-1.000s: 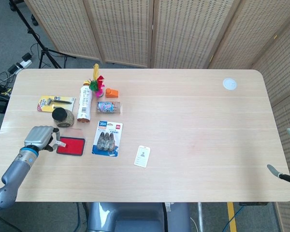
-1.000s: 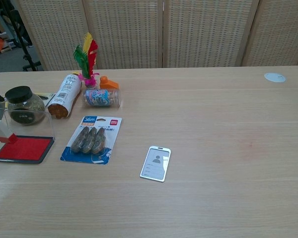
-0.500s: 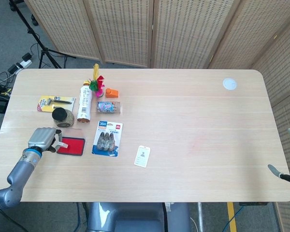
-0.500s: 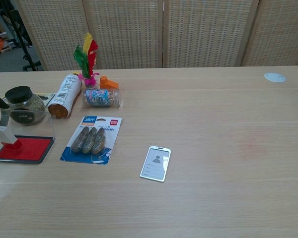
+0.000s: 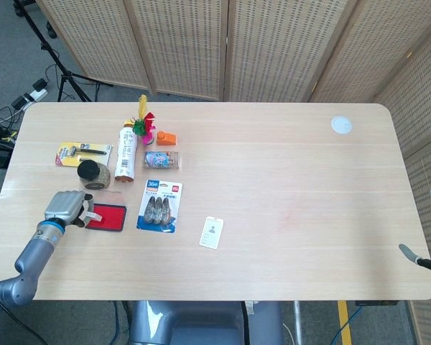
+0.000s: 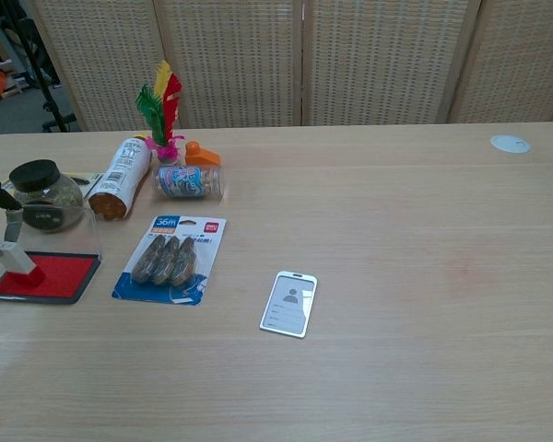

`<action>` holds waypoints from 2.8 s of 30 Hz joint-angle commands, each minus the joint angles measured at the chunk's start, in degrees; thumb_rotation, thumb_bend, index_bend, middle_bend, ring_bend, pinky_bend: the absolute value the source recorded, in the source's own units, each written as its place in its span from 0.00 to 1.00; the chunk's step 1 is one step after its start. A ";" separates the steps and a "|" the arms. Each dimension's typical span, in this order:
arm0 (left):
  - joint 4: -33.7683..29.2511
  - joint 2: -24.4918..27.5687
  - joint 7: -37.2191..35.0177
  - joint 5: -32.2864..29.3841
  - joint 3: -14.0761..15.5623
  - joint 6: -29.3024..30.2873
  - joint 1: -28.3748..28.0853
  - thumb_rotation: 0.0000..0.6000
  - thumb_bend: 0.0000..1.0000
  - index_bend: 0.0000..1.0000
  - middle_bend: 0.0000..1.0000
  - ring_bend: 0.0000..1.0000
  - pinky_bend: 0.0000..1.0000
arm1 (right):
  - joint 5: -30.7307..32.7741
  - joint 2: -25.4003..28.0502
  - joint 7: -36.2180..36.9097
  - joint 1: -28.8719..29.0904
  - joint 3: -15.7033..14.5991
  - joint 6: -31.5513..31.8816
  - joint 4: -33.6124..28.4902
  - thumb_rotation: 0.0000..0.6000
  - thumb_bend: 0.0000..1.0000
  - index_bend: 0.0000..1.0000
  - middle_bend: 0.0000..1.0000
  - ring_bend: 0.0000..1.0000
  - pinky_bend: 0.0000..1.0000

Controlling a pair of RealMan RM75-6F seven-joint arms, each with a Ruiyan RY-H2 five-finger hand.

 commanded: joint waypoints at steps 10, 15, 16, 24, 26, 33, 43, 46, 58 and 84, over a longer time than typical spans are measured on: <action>1.37 -1.40 0.80 -1.10 0.64 -0.15 -0.64 1.00 0.42 0.60 1.00 0.99 0.90 | 0.05 -0.07 0.71 -0.03 0.15 0.15 0.35 1.00 0.00 0.00 0.00 0.00 0.00; 2.10 -2.13 0.85 -1.53 0.89 -0.40 -0.71 1.00 0.42 0.60 1.00 0.99 0.90 | 0.08 -0.07 0.84 -0.03 0.18 0.14 0.45 1.00 0.00 0.00 0.00 0.00 0.00; 2.22 -2.25 0.82 -1.53 0.92 -0.46 -0.72 1.00 0.42 0.60 1.00 0.99 0.90 | 0.08 -0.07 0.83 -0.02 0.18 0.13 0.46 1.00 0.00 0.00 0.00 0.00 0.00; 3.26 -3.16 0.77 -1.48 1.11 -0.68 -0.86 1.00 0.42 0.60 1.00 0.99 0.90 | 0.10 -0.06 0.81 -0.02 0.19 0.09 0.46 1.00 0.00 0.00 0.00 0.00 0.00; 3.38 -3.21 0.82 -1.45 1.16 -0.68 -0.89 1.00 0.42 0.60 1.00 0.99 0.90 | 0.09 -0.06 0.80 -0.01 0.18 0.07 0.46 1.00 0.00 0.00 0.00 0.00 0.00; 3.49 -3.32 0.71 -1.44 1.25 -0.69 -0.87 1.00 0.42 0.61 1.00 0.99 0.90 | 0.05 -0.06 0.83 -0.04 0.18 0.12 0.45 1.00 0.00 0.00 0.00 0.00 0.00; 4.13 -4.02 0.69 -1.61 1.40 -1.13 -1.05 1.00 0.42 0.61 1.00 0.99 0.90 | 0.01 -0.09 0.79 -0.02 0.16 0.07 0.47 1.00 0.00 0.00 0.00 0.00 0.00; 4.15 -4.02 0.40 -1.47 1.22 -1.07 -1.06 1.00 0.42 0.61 1.00 0.99 0.90 | -0.03 -0.09 0.74 -0.03 0.16 0.13 0.44 1.00 0.00 0.00 0.00 0.00 0.00; 0.53 -0.39 -0.70 0.29 0.49 0.68 -0.58 1.00 0.42 0.61 1.00 0.99 0.90 | -0.09 -0.11 0.69 -0.07 0.14 0.19 0.40 1.00 0.00 0.00 0.00 0.00 0.00; 11.14 3.59 -7.08 -0.81 2.62 -8.12 2.05 1.00 0.42 0.61 1.00 0.99 0.90 | -0.41 -0.71 -1.85 0.38 -0.26 -0.61 -0.16 1.00 0.00 0.00 0.00 0.00 0.00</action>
